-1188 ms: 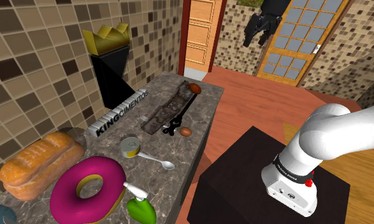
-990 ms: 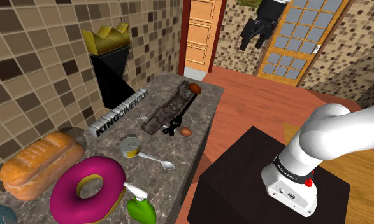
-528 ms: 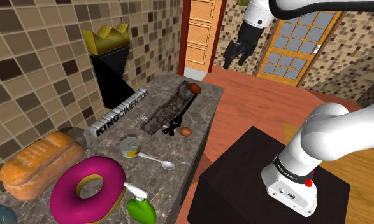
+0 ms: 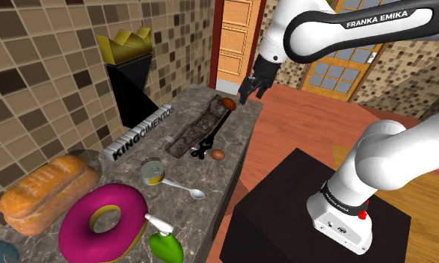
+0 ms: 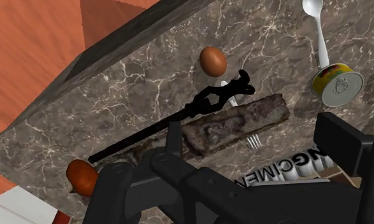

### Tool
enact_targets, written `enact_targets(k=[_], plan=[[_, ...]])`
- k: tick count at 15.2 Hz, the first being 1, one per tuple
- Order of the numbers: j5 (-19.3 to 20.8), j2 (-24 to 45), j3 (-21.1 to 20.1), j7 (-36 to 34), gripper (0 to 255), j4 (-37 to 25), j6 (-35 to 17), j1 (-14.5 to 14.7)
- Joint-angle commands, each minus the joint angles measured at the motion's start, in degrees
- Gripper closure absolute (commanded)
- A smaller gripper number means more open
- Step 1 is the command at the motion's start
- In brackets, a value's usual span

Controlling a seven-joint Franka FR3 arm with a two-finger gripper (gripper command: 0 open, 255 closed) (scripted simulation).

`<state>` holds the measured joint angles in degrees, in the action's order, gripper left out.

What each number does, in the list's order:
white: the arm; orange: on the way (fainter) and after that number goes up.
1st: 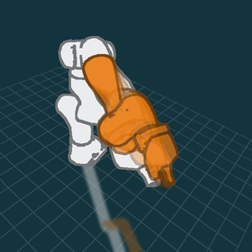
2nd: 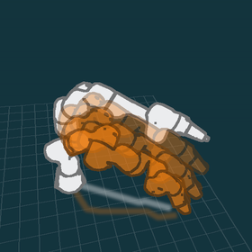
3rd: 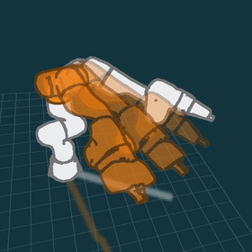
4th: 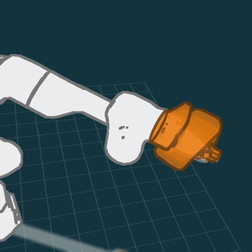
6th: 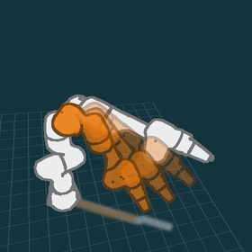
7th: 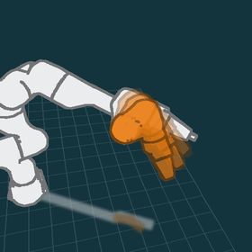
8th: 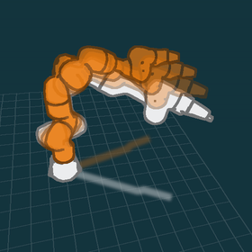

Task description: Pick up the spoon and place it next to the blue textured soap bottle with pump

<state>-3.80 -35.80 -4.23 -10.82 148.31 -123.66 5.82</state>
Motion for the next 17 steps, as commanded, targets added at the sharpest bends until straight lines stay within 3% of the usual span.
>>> enact_targets(k=[1,11,17], plan=[[-0.88,1.84,-1.21,-0.62,0,1.96,-4.14,1.09],[-3.11,19.54,-7.29,-3.71,0,3.47,-24.43,5.19],[0.14,32.78,-11.11,-8.07,0,0.63,-35.4,6.13]])
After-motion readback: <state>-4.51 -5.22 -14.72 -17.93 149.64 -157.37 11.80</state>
